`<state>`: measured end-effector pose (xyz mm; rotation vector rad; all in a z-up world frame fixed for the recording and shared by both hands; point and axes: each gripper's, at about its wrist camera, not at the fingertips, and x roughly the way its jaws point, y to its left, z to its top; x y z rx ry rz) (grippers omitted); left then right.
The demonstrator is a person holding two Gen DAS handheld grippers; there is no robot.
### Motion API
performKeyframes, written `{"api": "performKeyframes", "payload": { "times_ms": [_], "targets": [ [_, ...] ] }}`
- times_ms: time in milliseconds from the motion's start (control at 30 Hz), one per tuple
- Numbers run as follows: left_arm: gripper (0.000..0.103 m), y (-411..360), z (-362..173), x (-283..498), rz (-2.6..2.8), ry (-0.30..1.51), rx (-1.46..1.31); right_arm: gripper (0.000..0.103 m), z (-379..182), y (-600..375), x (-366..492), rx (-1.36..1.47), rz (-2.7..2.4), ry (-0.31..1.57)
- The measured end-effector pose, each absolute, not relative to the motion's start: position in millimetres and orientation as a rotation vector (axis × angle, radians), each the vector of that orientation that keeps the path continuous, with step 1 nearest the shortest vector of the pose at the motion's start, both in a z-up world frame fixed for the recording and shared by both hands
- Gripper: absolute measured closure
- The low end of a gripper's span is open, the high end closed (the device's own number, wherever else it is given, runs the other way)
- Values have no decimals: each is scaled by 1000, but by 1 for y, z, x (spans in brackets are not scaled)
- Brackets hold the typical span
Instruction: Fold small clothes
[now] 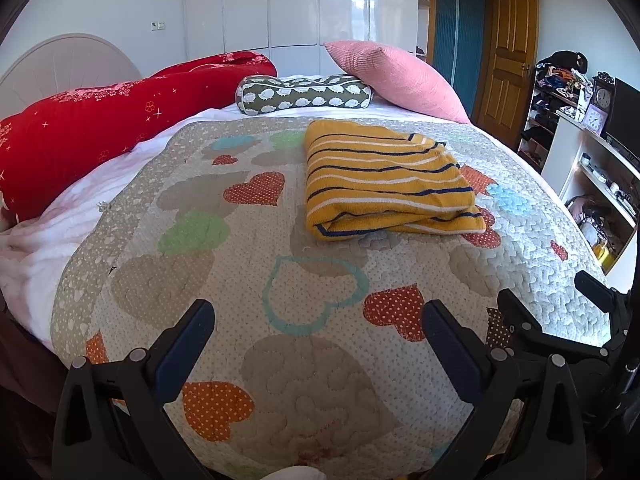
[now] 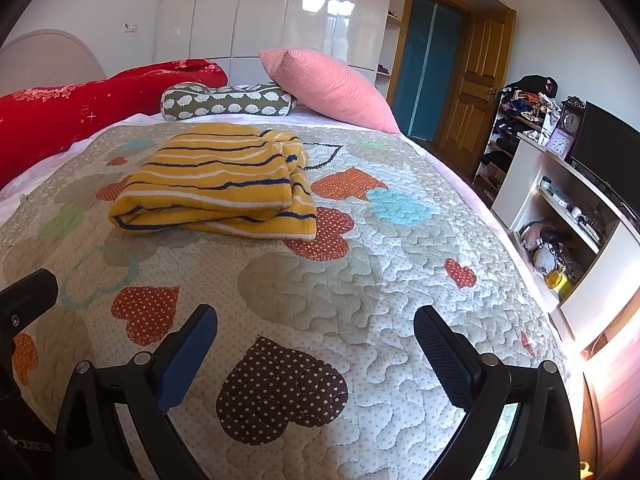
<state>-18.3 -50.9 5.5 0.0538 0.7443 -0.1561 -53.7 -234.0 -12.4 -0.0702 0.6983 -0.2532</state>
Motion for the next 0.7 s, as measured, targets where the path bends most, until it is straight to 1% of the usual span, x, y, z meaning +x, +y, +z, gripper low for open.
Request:
{"api": "performKeyframes", "payload": {
  "times_ms": [700],
  "targets": [
    [0,-40,-16,-7,-144,834,13,3,-22,-226,-46,-75,-232,741]
  ]
}}
